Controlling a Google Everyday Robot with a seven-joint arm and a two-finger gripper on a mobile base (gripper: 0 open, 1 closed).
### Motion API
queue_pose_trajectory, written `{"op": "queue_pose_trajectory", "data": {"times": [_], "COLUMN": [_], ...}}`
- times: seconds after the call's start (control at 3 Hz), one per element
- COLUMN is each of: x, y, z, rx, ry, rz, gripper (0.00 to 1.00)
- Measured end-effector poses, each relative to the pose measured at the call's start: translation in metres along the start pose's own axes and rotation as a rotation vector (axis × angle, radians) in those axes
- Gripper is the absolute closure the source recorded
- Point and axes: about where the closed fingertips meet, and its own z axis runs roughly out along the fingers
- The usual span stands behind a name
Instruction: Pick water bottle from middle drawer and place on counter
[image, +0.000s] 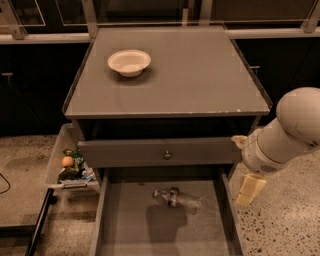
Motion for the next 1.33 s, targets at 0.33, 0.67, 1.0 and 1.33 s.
{"op": "queue_pose_trajectory", "data": {"times": [0.33, 0.67, 1.0, 1.33], "x": [0.0, -0.001, -0.001, 0.003], "y": [0.0, 0.005, 0.014, 0.018], "z": [0.0, 0.03, 0.1, 0.159], "rx": [0.0, -0.066, -0.157, -0.177], "ry": [0.0, -0.032, -0.064, -0.109], "rz": [0.0, 0.003, 0.008, 0.01], "gripper": [0.0, 0.0, 0.0, 0.0]}}
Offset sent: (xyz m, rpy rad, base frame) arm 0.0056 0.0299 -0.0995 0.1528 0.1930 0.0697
